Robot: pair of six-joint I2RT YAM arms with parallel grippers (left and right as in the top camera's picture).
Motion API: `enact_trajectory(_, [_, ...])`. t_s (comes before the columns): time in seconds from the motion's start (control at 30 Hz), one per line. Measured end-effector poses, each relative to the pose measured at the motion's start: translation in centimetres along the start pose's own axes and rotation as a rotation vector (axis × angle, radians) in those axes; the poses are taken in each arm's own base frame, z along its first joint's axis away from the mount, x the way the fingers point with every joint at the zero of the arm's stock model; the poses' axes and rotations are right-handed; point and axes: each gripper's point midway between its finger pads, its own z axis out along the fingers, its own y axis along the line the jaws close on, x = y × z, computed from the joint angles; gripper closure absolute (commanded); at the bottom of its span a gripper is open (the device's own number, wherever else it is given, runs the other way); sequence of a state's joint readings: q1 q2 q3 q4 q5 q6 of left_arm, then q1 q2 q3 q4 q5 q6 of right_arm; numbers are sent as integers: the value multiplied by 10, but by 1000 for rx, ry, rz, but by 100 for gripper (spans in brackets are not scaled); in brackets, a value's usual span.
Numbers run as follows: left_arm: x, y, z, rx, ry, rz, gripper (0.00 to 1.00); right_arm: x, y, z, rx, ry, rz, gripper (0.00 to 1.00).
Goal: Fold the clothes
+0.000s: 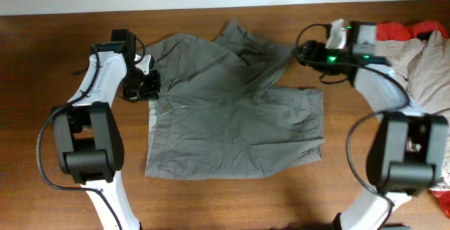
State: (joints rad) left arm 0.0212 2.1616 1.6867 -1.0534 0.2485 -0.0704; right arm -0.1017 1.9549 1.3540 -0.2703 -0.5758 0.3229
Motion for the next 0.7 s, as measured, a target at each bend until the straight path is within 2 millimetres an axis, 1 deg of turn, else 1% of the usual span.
enact_trajectory(0.07, [0, -1, 0, -1, 0, 3, 100, 6, -2, 22, 3, 7, 25, 27])
enact_trajectory(0.23, [0, -2, 1, -3, -1, 6, 99, 28, -18, 59, 58, 44, 93, 32])
enact_trajectory(0.27, [0, -2, 1, -3, -1, 7, 99, 31, -21, 63, 70, 48, 102, 36])
enact_trajectory(0.3, [0, -2, 1, -3, -1, 7, 100, 34, -25, 68, 81, 48, 112, 43])
enact_trajectory(0.37, [0, -3, 1, -3, -2, 8, 99, 33, -30, 72, 94, 35, 125, 64])
enact_trajectory(0.4, [-1, -3, 1, -3, -4, 9, 99, 28, -31, 74, 93, 16, 117, 72])
enact_trajectory(0.47, [-1, -3, 1, -3, -6, 10, 99, 20, -29, 74, 85, -20, 109, 84])
enact_trajectory(0.53, [-2, -3, 1, -2, -8, 11, 100, 11, -26, 74, 68, -52, 97, 89])
enact_trajectory(0.6, [-2, -3, 1, -4, -8, 11, 100, 8, -26, 72, 58, -58, 99, 96])
enact_trajectory(0.7, [-2, -2, 1, -14, -8, 11, 99, 9, -34, 63, 61, -37, 135, 96])
